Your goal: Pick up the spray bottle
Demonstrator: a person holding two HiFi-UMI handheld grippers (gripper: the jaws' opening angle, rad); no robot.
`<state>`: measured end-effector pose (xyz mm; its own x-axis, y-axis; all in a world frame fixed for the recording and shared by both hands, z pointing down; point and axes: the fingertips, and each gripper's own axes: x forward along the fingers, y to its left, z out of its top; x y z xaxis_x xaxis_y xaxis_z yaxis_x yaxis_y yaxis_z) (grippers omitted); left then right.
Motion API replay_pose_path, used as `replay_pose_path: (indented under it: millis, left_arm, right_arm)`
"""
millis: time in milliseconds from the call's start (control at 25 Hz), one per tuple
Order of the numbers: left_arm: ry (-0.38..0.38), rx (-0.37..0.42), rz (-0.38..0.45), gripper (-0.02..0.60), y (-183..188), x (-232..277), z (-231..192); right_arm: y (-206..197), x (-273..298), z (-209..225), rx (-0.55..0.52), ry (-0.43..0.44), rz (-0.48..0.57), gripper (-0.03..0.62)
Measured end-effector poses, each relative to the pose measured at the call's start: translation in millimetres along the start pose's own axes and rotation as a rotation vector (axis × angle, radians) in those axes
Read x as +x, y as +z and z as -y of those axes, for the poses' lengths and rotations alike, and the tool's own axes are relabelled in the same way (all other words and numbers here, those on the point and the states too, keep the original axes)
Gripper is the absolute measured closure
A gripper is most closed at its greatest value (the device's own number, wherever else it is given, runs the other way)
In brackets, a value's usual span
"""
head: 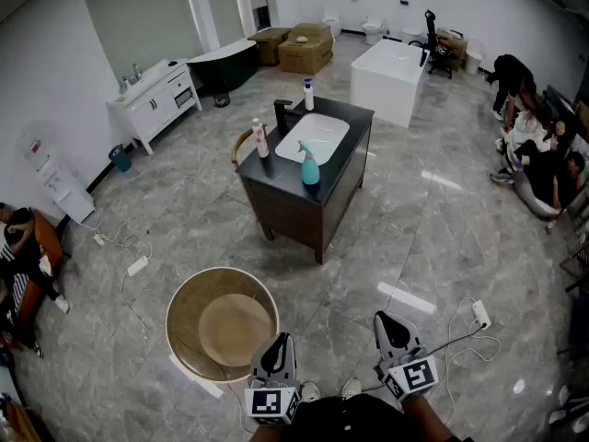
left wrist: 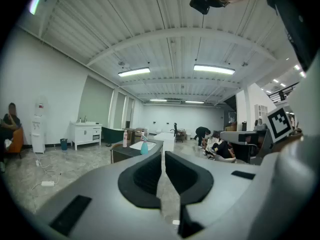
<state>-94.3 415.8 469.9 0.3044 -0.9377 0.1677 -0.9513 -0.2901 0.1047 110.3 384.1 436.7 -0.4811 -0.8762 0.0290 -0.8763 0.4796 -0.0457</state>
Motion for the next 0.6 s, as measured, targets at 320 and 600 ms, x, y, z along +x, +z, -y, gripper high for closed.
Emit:
replay_pose_path:
  millis: [320, 600]
  left_arm:
    - [-0.013, -0.001, 0.001, 0.549, 10.5, 4.7, -1.6]
    - [-0.04, -0.005, -0.008, 0.549, 7.0, 6.2, -10.9]
  right_arm:
    - [2.6, 4.9, -3.2, -0.007, -0.006, -0.006, 0.6]
    - [-1.4, 12.0, -11.2, 0.014, -0.025, 0.001, 0.6]
